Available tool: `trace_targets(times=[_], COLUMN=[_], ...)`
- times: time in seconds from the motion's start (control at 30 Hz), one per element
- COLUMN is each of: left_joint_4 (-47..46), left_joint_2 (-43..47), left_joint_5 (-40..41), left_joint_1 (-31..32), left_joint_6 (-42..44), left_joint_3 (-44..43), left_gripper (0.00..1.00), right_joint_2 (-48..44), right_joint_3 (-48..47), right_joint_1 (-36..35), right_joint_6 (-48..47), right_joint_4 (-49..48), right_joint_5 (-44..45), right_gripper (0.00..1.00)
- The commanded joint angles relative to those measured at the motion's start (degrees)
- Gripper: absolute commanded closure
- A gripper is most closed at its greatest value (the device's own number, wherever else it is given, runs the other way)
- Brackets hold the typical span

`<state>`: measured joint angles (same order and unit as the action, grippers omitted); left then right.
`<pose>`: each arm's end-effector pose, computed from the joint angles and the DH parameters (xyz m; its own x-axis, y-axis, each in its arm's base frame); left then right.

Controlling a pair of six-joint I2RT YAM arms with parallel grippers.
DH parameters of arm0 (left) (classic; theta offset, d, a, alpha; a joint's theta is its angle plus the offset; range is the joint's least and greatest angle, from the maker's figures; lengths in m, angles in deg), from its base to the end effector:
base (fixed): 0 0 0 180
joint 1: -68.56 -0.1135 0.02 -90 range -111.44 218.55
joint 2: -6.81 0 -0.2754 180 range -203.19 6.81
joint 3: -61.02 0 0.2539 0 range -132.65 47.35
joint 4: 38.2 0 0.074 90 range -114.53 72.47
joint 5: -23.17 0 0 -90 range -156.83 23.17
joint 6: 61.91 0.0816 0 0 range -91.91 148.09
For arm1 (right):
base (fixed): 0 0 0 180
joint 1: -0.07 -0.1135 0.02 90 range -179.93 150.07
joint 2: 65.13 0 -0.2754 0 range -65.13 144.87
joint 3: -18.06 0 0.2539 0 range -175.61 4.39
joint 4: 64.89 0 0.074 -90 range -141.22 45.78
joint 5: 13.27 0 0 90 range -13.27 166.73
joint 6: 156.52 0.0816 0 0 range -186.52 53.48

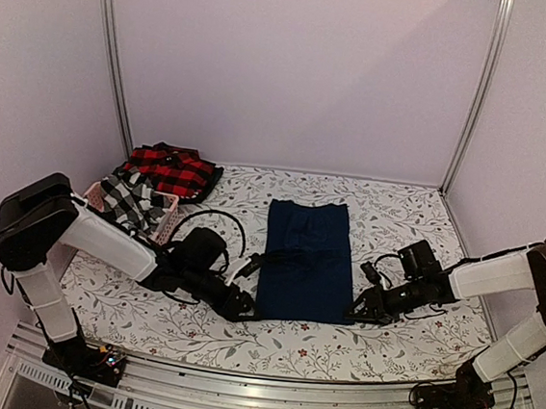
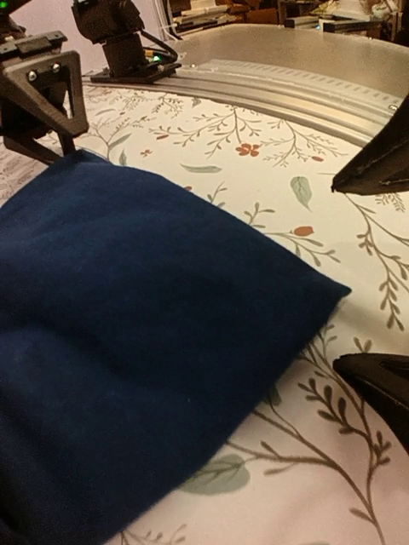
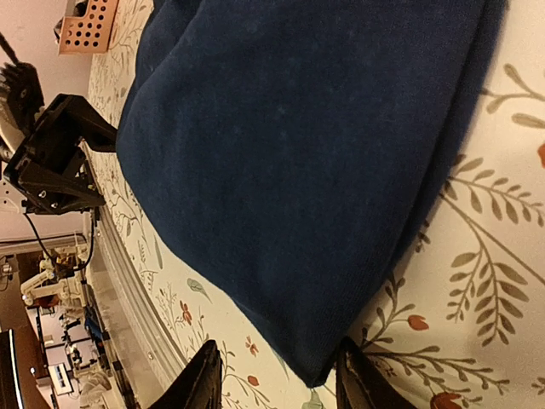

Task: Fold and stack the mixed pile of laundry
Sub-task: Move the 2/3-rectangle-folded T-shirt to the center of the board, then adjust the 2/3-rectangle-folded T-shirt at the center of the board.

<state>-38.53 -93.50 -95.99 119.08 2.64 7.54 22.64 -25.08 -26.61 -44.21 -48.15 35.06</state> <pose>0.1874 -0.2900 0.0939 -0.7977 0.3782 -0.4697 0.6030 0.5082 -0.6149 0.2032 0.1628 0.0919 -0.9609 -0.1655 -0.2218 -0.2759 0.6348 0.7218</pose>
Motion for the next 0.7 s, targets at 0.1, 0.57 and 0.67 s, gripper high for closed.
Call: trace_targets(times=[0.1, 0.57, 0.67], left_joint_4=[1.7, 2.9, 2.3], left_joint_2=[8.1, -12.1, -14.7], left_joint_5=[11.1, 13.2, 15.8], left_joint_1=[-6.2, -8.3, -8.7], left_joint_6=[6.0, 24.4, 24.6], left_joint_3=[-1.6, -20.2, -23.8], left_gripper=[0.27, 0.29, 0.29], right_joint_2=[-10.3, 2.7, 3.9], right_joint_3=[-5.9, -18.0, -18.3], right_joint_1=[2.8, 1.9, 1.8], right_joint_6=[-1.9, -4.4, -4.2], right_joint_4=[9.0, 0.7, -0.1], right_joint_5=[12.5, 5.0, 4.6], right_gripper=[0.40, 0.50, 0.50])
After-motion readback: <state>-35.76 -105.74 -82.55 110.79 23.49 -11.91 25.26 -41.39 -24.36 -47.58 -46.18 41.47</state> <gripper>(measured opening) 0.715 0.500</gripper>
